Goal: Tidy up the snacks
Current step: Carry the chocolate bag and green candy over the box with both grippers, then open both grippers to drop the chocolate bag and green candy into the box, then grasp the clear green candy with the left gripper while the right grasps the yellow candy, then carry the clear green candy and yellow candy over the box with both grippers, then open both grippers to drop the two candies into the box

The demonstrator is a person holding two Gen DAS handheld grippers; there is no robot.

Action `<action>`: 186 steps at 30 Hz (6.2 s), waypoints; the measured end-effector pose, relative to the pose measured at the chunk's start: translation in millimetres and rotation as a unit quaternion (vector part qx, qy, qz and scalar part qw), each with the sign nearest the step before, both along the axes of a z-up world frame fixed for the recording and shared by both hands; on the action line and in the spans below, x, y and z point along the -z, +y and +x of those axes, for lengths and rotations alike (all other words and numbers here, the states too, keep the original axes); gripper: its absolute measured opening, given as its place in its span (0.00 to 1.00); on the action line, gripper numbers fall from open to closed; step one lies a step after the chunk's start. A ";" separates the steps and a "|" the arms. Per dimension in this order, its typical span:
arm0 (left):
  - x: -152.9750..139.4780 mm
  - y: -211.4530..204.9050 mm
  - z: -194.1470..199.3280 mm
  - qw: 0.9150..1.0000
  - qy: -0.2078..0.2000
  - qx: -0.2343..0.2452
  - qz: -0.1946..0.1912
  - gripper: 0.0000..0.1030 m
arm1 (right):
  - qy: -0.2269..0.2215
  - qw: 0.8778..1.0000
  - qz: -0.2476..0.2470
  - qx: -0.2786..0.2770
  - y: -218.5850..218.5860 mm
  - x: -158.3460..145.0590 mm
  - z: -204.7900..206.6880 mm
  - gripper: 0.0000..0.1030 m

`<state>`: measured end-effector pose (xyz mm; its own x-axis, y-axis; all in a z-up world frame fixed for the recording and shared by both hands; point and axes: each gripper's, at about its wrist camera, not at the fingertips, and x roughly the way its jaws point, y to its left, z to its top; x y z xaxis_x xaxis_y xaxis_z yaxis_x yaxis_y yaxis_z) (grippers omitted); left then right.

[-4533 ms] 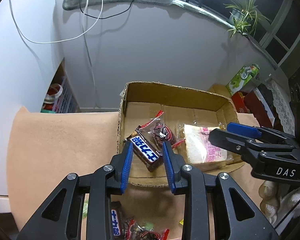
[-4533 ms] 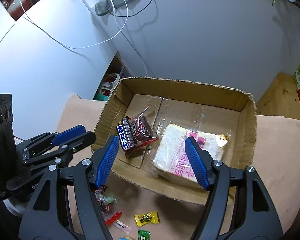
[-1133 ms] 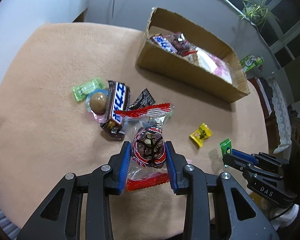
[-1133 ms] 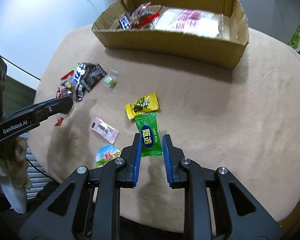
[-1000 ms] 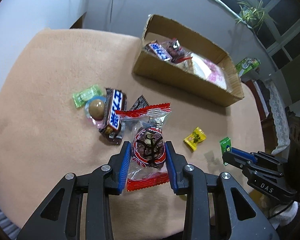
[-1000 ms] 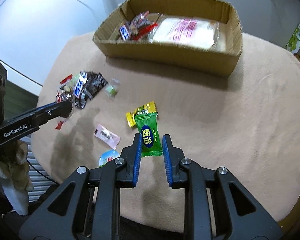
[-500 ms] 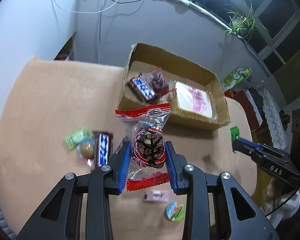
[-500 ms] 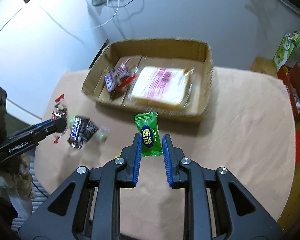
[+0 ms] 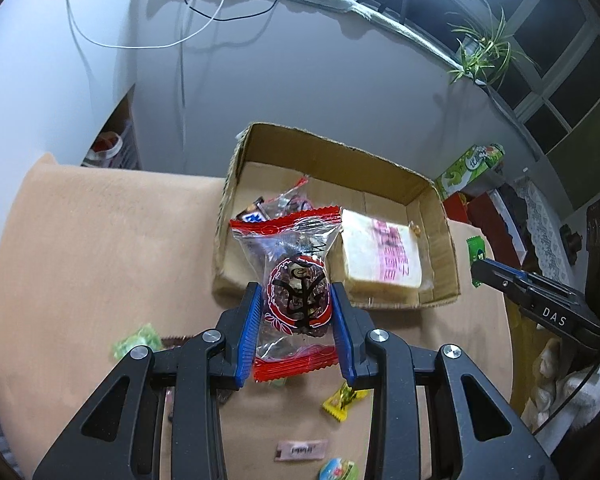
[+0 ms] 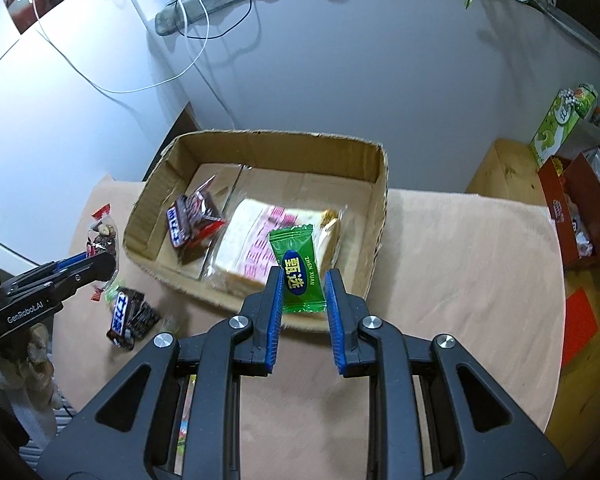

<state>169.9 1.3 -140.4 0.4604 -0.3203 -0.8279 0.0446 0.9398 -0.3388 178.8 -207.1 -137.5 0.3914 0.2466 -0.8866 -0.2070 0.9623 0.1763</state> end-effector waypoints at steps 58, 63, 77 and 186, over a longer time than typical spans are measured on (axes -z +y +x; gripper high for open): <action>13.9 2.3 -12.7 1.000 0.022 0.020 0.009 0.40 | 0.013 0.999 0.025 -0.026 10.9 7.7 -35.9 0.57; 24.8 5.1 -32.7 0.999 0.032 0.028 0.010 0.39 | 0.033 0.998 0.026 -0.049 24.7 24.0 -58.1 0.57; 57.7 -16.5 -54.4 0.995 0.048 0.082 0.027 0.29 | 0.078 0.986 -0.009 -0.148 78.2 80.4 -98.0 0.67; 9.3 -1.1 55.7 0.997 -0.029 0.044 0.055 0.20 | -0.020 0.999 -0.017 -0.028 3.6 9.7 89.5 0.28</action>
<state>225.6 0.2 -149.8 0.4831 -0.2709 -0.8326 0.1456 0.9625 -0.2287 268.3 -203.4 -147.1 0.4131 0.2396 -0.8786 -0.2671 0.9542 0.1346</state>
